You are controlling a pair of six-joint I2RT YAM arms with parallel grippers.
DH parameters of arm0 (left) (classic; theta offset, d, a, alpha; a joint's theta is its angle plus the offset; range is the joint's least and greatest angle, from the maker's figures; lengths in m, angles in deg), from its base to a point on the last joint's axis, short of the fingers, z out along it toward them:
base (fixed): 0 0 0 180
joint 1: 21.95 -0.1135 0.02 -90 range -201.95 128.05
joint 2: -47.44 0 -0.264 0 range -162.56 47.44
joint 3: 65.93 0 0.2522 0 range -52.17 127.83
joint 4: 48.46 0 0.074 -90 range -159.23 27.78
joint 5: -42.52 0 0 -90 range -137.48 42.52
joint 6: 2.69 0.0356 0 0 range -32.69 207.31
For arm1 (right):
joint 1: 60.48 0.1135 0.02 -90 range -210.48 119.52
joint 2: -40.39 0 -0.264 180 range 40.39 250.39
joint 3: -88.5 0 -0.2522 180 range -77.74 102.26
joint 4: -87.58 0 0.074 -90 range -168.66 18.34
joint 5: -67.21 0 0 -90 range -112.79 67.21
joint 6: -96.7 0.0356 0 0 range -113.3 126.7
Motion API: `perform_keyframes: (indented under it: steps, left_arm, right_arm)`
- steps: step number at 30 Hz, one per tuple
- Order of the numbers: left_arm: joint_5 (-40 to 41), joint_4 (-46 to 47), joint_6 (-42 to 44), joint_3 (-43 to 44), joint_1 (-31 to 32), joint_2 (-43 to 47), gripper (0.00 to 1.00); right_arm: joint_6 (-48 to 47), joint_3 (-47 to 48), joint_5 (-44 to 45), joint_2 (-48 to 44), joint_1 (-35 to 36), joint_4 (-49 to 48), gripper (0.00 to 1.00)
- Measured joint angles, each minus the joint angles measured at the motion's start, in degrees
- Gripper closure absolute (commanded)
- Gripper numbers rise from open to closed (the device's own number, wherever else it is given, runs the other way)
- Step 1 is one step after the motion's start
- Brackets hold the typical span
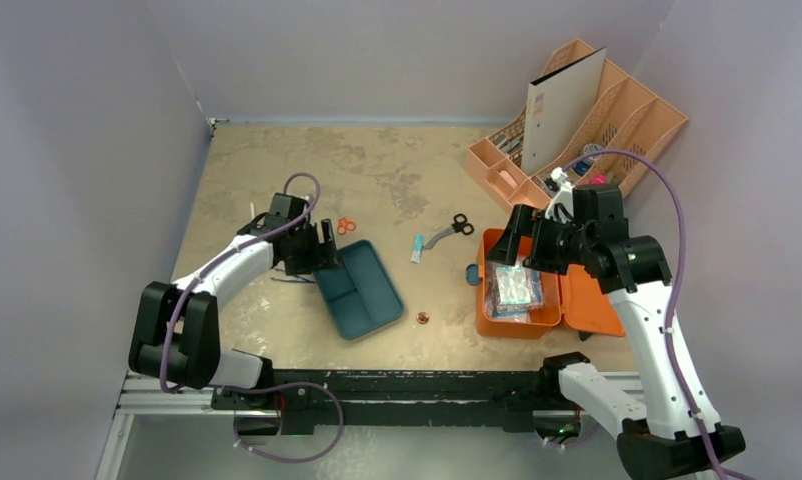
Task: Organize the medicine kit
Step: Place the medicine box compartment at the center of the board, then pick up the medical item at the center of the board.
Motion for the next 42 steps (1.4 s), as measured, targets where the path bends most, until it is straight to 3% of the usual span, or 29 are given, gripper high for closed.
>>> perform_keyframes:
  steps: [11, 21, 32, 42]
  left_arm:
    - [-4.28, 4.55, -1.44, -0.09, 0.00, -1.81, 0.25]
    - [-4.74, -2.38, 4.94, 8.48, 0.00, 2.47, 0.20]
    - [-1.81, -3.89, 11.37, 10.49, 0.00, 18.14, 0.15]
    - [2.97, -6.97, 13.73, 8.17, 0.00, 22.18, 0.13]
  right_arm:
    - [1.86, -1.07, -0.04, -0.04, 3.30, -0.68, 0.05]
    - [6.32, -1.05, 5.11, 2.38, 15.13, -3.87, 0.09]
    - [9.79, 2.71, 14.12, 13.94, 25.22, -11.45, 0.26]
    - [10.32, 7.76, 22.91, 32.85, 29.27, -18.82, 0.49]
